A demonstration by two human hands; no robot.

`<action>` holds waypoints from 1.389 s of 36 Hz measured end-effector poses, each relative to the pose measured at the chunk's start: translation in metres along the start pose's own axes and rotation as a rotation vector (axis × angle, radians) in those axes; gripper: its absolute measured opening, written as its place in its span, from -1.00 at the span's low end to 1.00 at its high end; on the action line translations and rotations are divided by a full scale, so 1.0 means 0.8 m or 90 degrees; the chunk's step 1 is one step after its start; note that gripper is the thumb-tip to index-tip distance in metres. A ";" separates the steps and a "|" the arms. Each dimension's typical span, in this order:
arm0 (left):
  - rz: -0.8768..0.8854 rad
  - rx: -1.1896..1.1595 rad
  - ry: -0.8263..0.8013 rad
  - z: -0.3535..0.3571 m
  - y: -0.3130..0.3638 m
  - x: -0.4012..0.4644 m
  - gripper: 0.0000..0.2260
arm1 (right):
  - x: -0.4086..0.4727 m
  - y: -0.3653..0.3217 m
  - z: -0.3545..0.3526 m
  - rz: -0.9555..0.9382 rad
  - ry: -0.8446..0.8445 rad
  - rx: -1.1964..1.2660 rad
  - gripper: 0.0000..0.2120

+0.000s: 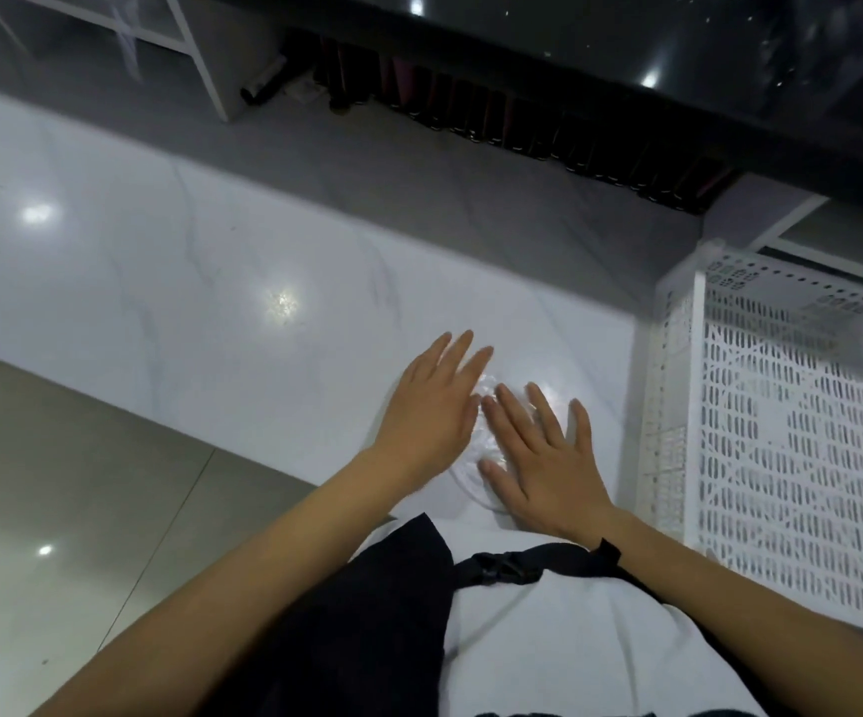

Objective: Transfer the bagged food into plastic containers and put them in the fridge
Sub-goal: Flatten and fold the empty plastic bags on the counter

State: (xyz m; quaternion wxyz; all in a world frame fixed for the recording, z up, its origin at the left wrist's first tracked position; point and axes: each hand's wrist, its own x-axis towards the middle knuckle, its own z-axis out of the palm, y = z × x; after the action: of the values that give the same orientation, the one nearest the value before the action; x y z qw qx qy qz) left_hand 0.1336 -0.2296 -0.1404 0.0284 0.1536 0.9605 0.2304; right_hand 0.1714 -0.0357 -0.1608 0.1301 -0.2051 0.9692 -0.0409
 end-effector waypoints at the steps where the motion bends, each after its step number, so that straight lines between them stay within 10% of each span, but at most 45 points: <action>1: 0.013 0.080 -0.050 0.009 -0.002 -0.002 -0.50 | 0.000 0.000 0.001 0.004 0.001 -0.003 -0.36; 20: 0.002 0.079 -0.161 0.007 -0.014 -0.002 -0.51 | -0.010 -0.005 -0.001 0.039 -0.017 0.010 -0.31; 26: -0.224 -0.232 -0.036 -0.044 -0.005 0.006 -0.38 | -0.012 -0.004 0.005 0.049 0.001 0.013 -0.33; 35: -0.421 -0.380 -0.132 -0.075 -0.025 0.034 -0.38 | -0.015 -0.003 0.006 0.044 0.024 0.012 -0.37; 50: -0.234 -0.390 -0.216 -0.103 -0.012 0.018 -0.79 | -0.019 -0.010 -0.032 0.090 0.038 0.211 -0.30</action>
State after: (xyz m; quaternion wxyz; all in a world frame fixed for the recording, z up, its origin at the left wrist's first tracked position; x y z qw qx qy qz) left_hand 0.1069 -0.2689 -0.0713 0.2723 -0.0005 0.8402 0.4689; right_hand 0.1813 -0.0360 -0.1317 0.1358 -0.1107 0.9647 -0.1967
